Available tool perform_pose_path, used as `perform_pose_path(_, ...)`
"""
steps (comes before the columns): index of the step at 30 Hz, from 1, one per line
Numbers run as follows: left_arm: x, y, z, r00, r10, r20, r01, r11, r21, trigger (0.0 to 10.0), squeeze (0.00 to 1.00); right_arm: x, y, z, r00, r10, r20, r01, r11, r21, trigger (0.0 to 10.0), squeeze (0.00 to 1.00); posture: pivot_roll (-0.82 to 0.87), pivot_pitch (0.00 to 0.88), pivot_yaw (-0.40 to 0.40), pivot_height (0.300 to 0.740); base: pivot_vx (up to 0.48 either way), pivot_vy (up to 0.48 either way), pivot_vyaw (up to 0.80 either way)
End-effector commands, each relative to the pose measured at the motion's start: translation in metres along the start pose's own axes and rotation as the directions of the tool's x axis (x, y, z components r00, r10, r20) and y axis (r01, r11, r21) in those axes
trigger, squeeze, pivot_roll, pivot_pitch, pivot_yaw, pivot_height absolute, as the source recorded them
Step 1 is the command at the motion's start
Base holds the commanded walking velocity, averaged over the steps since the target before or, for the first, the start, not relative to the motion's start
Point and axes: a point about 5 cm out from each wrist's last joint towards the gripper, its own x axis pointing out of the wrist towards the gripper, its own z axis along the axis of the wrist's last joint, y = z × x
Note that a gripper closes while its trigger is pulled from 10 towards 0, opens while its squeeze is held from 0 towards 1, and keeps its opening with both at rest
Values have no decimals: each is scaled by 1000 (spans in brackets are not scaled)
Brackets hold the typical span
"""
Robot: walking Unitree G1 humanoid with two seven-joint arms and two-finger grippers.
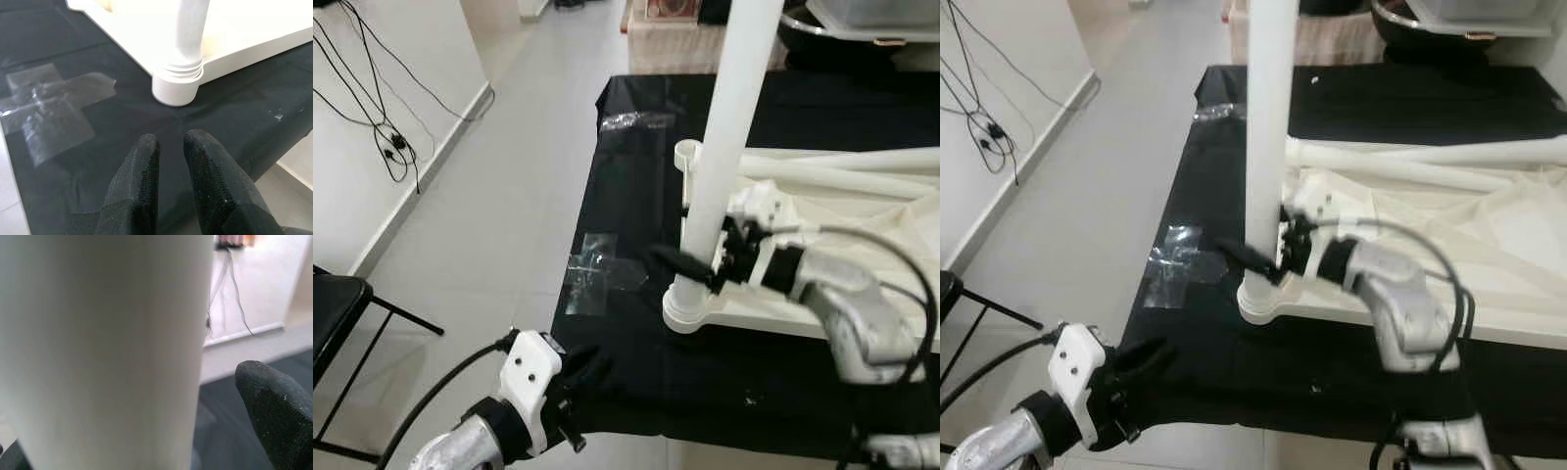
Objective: Building children table
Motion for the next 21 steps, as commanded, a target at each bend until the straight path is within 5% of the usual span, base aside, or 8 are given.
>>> perform_pose_path(1,-3,0,1,1000,2,-14,-2,1000,8,10000,0,-2,-7,1,1000,15,23,-16,1000,14,10000,0,85,194,36,740,0,0,0)
perform_pose_path(6,-7,1,3,1000,12,-17,-11,1000,16,10000,0,-4,-24,7,996,66,63,-68,997,30,9686,0,99,200,36,740,0,0,0)
perform_pose_path(7,-7,1,3,1000,12,-18,-12,1000,16,10000,0,-6,-25,6,994,99,53,-101,994,30,0,0,102,201,36,740,0,0,0)
perform_pose_path(21,-5,1,3,1000,21,-14,-20,1000,17,10000,0,-19,-27,4,969,247,13,-247,969,25,0,0,89,187,29,740,0,0,0)
